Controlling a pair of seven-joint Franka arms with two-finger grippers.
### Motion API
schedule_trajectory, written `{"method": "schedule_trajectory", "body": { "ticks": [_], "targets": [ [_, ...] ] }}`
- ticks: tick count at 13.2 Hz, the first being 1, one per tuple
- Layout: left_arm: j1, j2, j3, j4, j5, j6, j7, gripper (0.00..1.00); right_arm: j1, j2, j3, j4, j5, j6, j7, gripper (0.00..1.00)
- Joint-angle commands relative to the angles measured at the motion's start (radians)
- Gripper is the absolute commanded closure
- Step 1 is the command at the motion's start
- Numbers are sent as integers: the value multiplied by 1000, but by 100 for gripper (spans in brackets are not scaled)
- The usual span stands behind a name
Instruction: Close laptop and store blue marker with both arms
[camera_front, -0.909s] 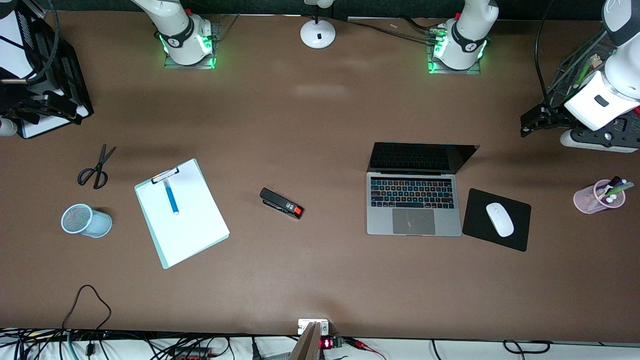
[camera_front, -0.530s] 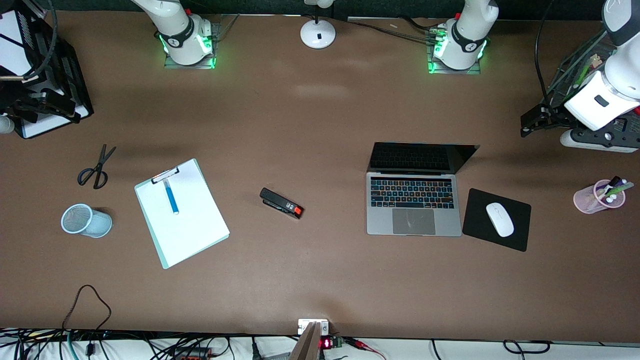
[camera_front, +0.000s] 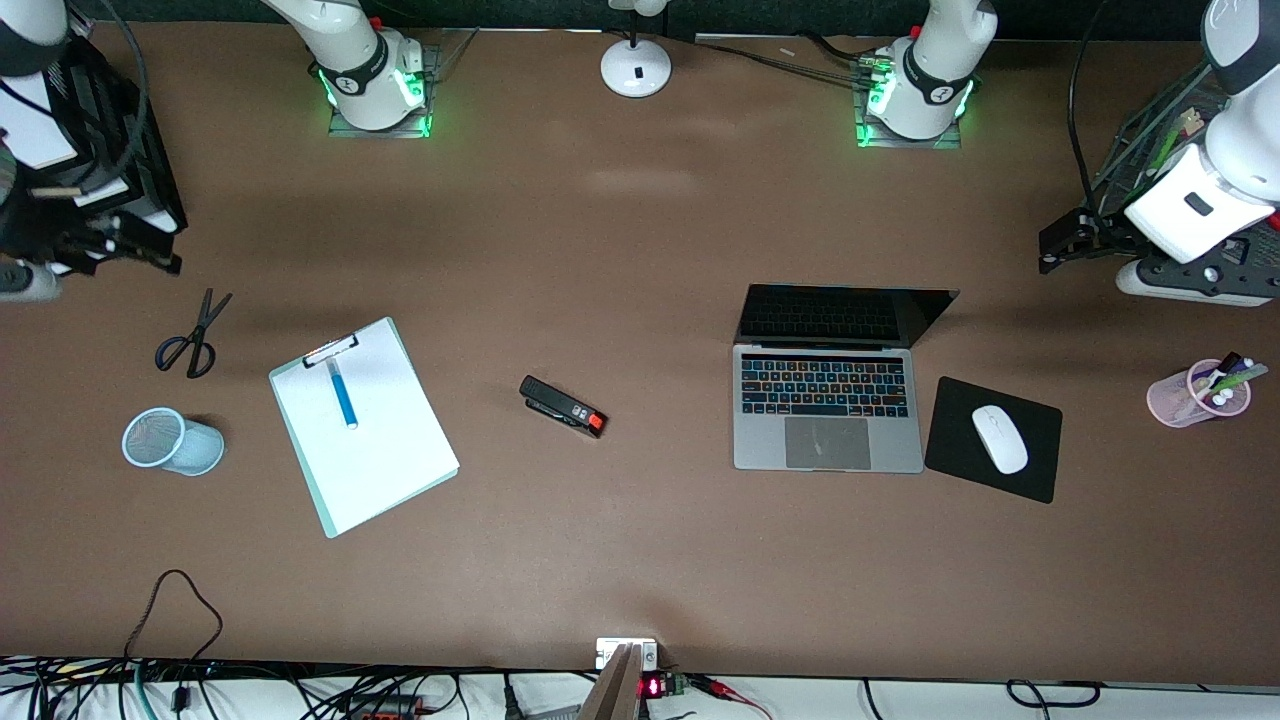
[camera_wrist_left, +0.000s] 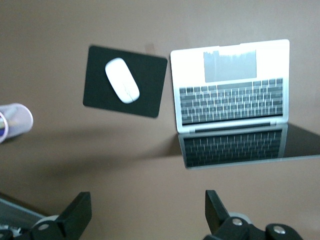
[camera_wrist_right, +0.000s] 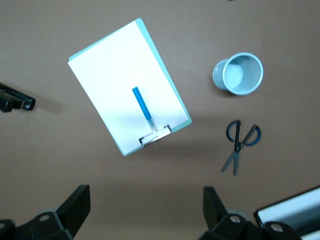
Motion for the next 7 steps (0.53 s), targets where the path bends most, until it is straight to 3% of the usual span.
{"method": "schedule_trajectory", "body": {
  "ticks": [1,4,5,7],
  "targets": [
    [-5,37,-10,48,23,-86,-13,0,41,81,0,14,-13,43,-7,0],
    [-10,137,-12,149,25,-104,2,0,51,191,0,12,-13,126,-9,0],
    [-16,145,-13,149,22,-115,6,13,58,217,0,12,-13,156,-9,0],
    [-30,147,-13,149,19,-139,-4,61,78,272,0,12,-13,196,-9,0]
  ]
}}
